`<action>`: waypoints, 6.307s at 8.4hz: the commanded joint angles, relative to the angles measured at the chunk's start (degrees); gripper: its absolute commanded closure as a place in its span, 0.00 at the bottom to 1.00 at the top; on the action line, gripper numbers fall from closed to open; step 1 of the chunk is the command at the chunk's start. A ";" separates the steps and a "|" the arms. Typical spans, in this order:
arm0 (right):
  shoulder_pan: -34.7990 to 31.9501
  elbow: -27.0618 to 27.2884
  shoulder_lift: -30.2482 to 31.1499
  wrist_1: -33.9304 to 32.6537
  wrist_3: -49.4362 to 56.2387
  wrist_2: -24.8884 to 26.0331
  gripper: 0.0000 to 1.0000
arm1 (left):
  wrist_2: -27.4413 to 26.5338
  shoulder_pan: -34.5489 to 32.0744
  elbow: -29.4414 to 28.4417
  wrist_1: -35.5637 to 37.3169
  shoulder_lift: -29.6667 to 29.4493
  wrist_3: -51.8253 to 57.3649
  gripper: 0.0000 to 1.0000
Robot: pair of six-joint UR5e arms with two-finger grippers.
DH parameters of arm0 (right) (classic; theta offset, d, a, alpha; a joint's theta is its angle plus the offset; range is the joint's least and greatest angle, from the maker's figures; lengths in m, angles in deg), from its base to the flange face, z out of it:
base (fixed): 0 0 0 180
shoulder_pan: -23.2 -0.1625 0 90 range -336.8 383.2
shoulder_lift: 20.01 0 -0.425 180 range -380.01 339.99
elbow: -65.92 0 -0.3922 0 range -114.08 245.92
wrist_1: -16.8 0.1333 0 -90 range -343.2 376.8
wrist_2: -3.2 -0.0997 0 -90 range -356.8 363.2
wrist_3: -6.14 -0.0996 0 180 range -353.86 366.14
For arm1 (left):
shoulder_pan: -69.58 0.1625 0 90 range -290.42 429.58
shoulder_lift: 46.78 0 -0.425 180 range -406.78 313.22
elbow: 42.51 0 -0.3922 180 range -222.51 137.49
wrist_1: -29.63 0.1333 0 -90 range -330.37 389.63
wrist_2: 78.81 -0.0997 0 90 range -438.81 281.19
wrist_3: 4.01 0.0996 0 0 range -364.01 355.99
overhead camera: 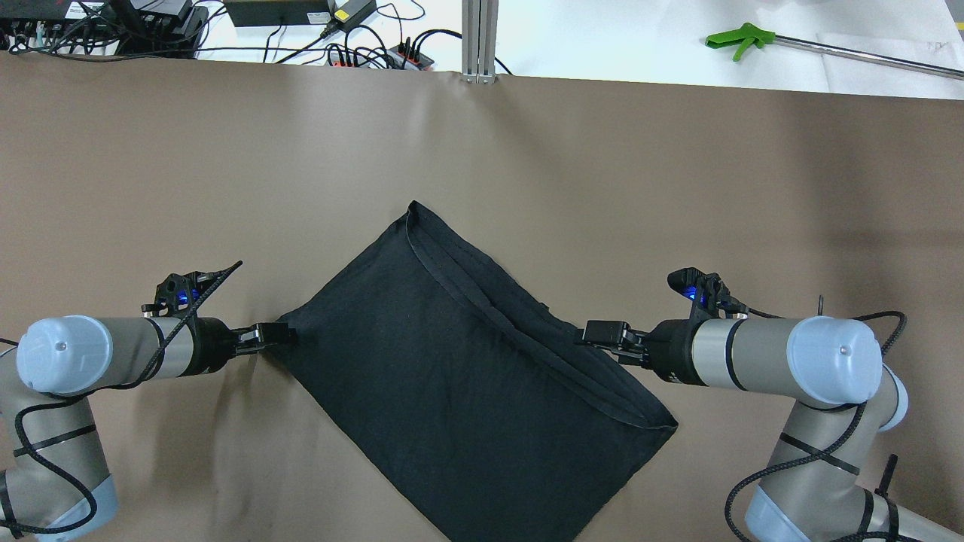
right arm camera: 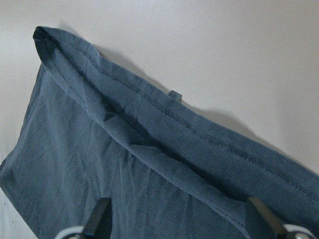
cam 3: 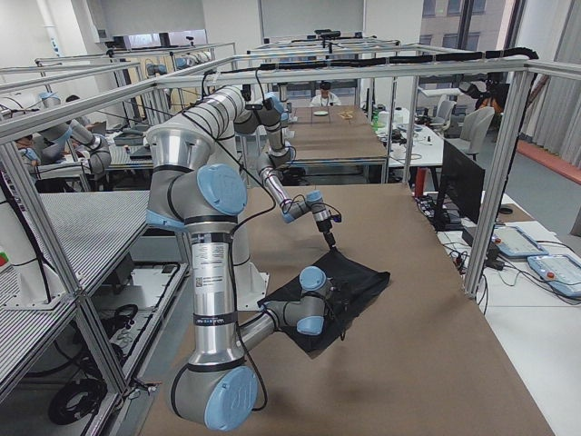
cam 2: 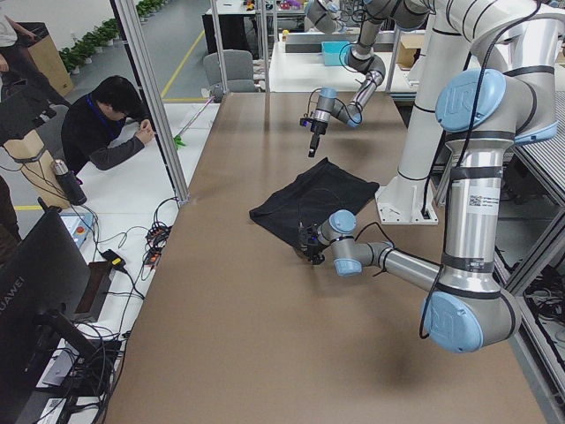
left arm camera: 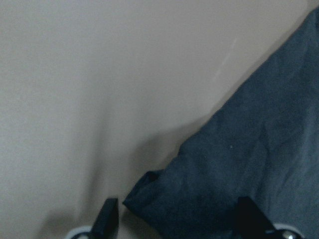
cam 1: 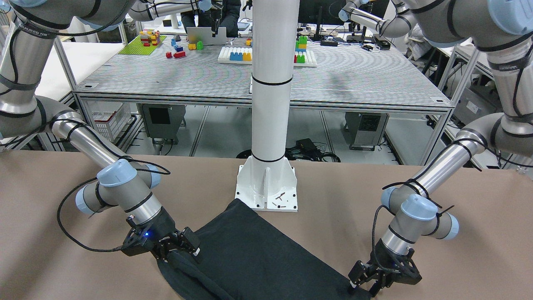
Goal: Fold clothes
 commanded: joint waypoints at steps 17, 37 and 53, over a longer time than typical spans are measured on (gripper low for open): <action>0.24 0.18 0.62 0.79 -0.20 0.88 0.06 | -2.55 -14.82 -26.86 20.34 -37.28 8.21 1.00; -4.33 -33.26 -35.12 -16.00 20.89 26.01 0.07 | 8.70 -23.36 -15.65 19.46 -27.82 25.10 0.05; -4.33 -67.58 -55.10 -11.69 23.61 31.55 0.50 | 8.08 -23.18 -18.29 18.49 -27.91 27.03 0.05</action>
